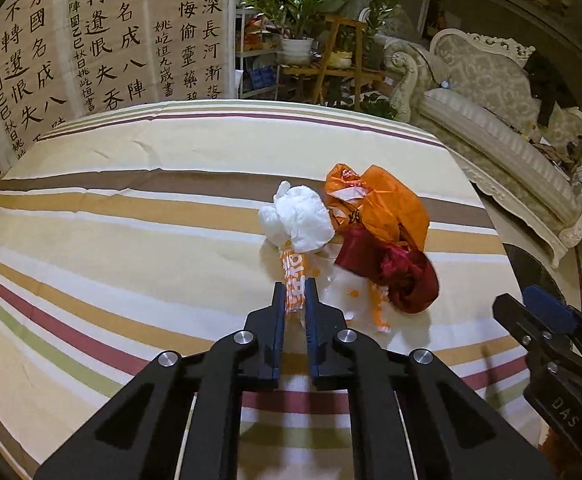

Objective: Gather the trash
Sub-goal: 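Move the left tool to the clear plastic bag and close on it, then grasp the red cloth with the right tool while the left tool holds the clear bag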

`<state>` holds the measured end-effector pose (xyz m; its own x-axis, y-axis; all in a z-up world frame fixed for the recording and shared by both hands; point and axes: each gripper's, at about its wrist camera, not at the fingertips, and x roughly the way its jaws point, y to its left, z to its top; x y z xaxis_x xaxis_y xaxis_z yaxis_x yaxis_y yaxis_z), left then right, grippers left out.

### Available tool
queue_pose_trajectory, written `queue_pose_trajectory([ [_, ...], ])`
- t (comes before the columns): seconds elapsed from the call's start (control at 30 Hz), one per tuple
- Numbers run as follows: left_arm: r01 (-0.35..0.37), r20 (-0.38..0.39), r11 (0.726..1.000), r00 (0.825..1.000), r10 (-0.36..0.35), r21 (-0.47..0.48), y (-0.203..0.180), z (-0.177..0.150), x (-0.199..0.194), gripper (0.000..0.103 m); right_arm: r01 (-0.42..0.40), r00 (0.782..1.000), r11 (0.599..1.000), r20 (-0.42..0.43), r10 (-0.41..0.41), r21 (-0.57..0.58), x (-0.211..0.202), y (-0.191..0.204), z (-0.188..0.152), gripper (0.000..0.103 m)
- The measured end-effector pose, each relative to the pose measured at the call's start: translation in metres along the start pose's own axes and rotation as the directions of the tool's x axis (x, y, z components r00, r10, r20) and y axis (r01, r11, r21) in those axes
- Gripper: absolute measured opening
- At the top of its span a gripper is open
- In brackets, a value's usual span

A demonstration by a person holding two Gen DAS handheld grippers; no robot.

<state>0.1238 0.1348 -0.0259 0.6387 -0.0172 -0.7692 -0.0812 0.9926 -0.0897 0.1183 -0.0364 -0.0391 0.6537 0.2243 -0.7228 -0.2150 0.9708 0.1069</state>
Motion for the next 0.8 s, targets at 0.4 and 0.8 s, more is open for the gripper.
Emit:
queue_pose_trajectory([
  [0.4, 0.005, 0.009, 0.999, 1.000, -0.005, -0.041, 0.027, -0.007, -0.022, 0.008, -0.030, 1.000, 0.998, 0.002, 0.030, -0.050, -0.003, 0.030, 0.001, 0.049],
  [0.8, -0.063, 0.029, 0.991, 0.997, 0.067, -0.122, 0.080, -0.015, -0.036, 0.008, -0.086, 0.996, 0.990, -0.038, 0.082, -0.111, 0.009, 0.073, 0.003, 0.049],
])
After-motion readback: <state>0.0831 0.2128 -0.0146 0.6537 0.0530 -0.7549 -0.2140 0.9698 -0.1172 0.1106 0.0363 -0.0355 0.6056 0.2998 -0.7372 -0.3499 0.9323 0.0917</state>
